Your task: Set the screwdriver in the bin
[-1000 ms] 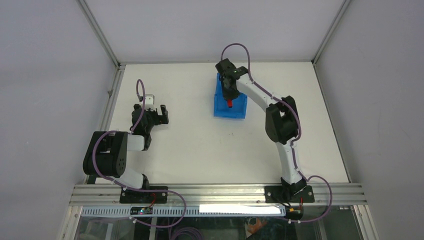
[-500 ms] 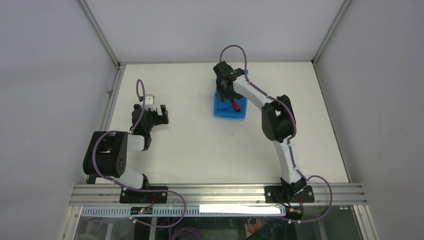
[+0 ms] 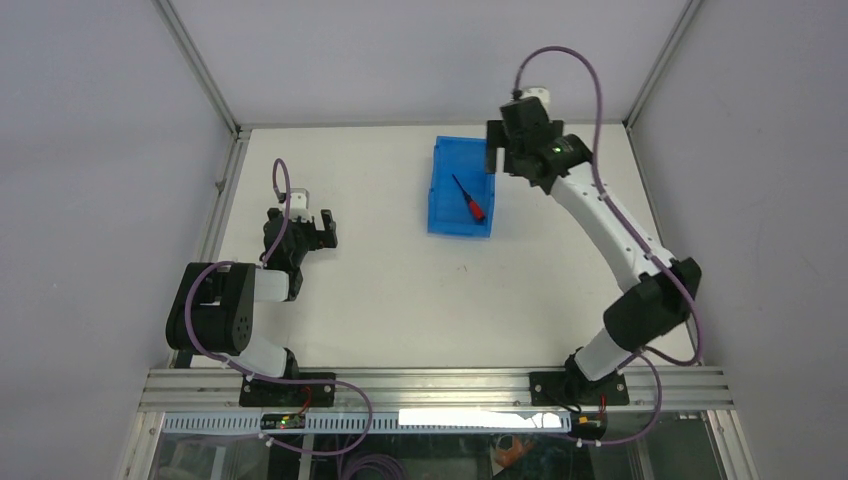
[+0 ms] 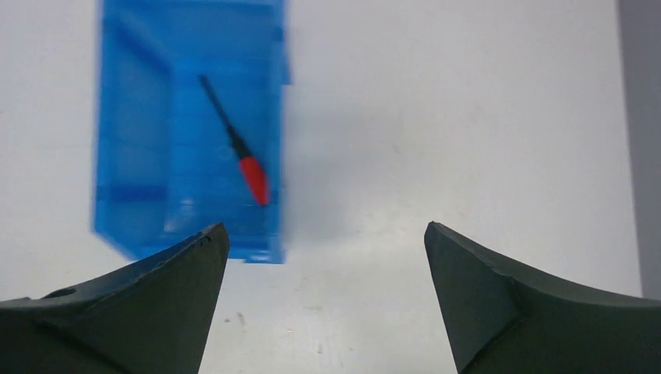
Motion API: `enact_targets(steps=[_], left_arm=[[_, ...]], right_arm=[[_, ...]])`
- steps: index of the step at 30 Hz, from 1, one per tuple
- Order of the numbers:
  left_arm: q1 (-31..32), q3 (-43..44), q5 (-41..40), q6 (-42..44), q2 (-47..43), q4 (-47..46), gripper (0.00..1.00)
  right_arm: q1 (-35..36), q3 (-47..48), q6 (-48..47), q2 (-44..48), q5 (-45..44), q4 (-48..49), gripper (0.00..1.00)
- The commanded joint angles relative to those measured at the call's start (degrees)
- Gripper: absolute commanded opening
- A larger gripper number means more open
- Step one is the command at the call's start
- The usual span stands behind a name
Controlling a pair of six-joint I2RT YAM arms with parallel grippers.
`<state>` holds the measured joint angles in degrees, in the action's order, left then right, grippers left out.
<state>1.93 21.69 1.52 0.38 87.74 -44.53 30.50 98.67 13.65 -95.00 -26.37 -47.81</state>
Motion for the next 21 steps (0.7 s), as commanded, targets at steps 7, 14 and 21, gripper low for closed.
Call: enact_targets(steps=[7, 14, 21], left_arm=[[0.5, 0.3, -0.1, -1.0, -1.4, -1.5, 0.99], [0.5, 0.3, -0.1, -1.0, -1.4, -1.5, 0.99], [0.5, 0.3, 0.0, -1.0, -1.3, -1.5, 0.99]], right_arm=[[-27.6, -27.6, 0.0, 18.9, 9.2, 11.3, 0.99], [-30.3, -31.0, -0.7, 22.1, 18.3, 14.4, 0.99], [-30.3, -34.1, 1.0, 24.0, 23.0, 19.1, 0.99]])
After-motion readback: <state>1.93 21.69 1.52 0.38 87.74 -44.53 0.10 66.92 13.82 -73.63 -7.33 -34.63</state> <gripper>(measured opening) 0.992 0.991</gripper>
